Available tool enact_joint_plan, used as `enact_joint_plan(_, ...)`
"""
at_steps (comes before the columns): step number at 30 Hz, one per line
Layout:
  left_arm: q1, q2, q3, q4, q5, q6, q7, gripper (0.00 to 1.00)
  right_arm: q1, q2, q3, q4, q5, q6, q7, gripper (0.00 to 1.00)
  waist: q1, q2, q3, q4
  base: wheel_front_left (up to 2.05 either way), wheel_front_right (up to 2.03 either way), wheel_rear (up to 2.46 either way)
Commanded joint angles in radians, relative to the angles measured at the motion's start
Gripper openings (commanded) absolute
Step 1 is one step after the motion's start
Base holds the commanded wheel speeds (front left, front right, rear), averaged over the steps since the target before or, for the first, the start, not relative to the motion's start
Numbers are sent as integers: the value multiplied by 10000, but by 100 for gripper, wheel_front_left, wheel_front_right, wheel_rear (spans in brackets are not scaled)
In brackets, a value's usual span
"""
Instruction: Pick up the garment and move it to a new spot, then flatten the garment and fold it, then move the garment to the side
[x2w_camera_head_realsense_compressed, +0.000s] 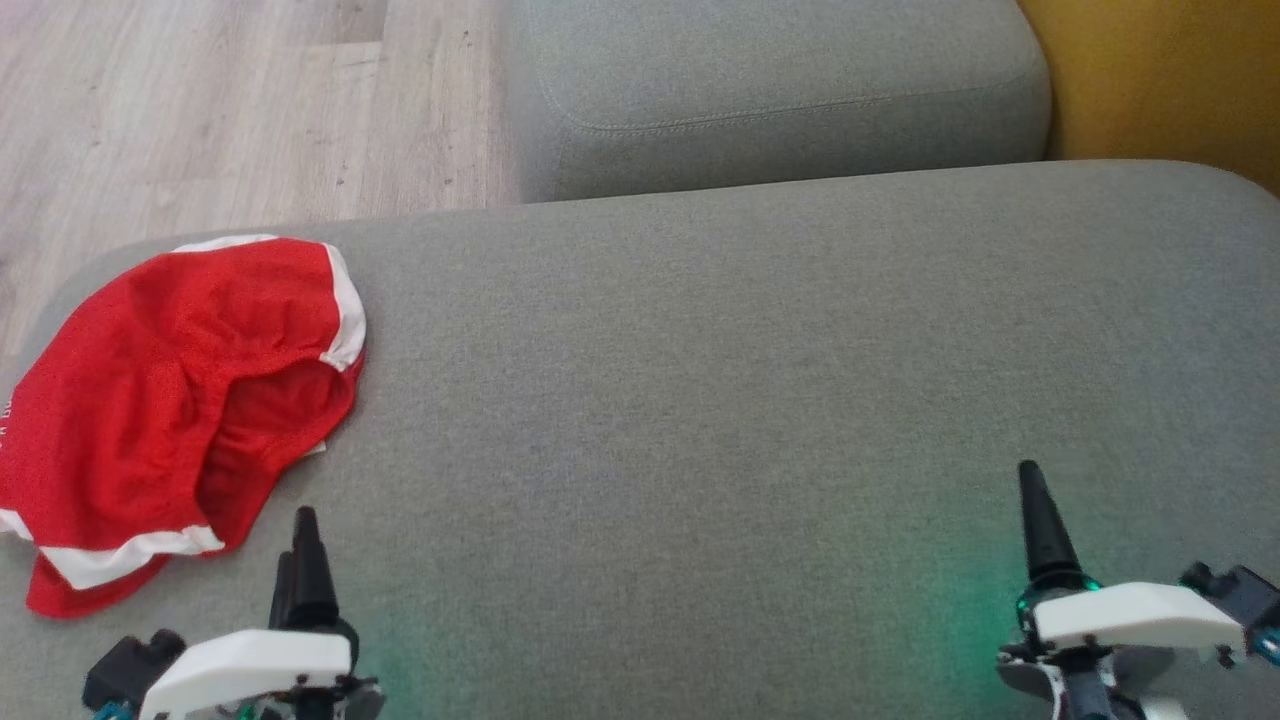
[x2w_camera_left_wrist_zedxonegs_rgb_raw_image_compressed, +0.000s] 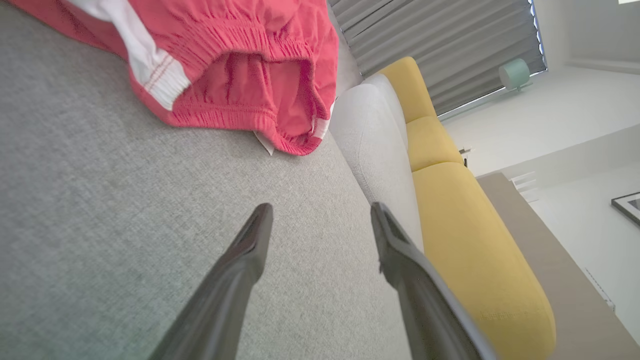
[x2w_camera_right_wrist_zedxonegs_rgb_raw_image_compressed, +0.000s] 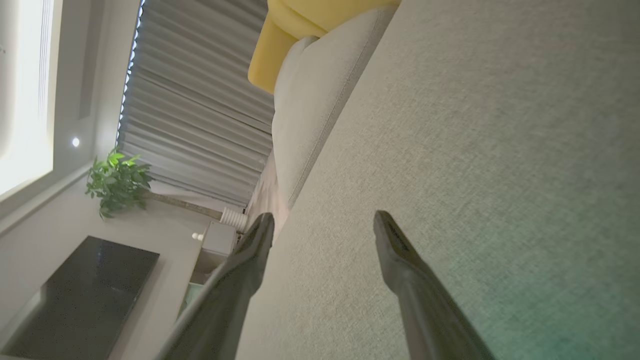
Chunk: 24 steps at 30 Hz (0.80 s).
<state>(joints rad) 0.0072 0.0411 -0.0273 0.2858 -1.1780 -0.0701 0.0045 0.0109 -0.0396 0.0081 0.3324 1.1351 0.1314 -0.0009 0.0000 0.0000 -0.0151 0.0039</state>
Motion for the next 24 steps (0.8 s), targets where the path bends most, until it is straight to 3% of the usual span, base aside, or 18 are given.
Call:
enact_joint_plan(1, -426, 48, -12, -410, 403, 53, -162, 100, -528, -122, 245, -427, -451, -2, -119, 100, 0, 0, -3, 3, 0, 0, 0)
enact_joint_plan(24, -495, 59, -687, -1069, 3616, 612, -843, 100, -588, -171, 928, -861, -3467, -4, -797, 100, 0, 0, -87, 10, 0, 0, 0)
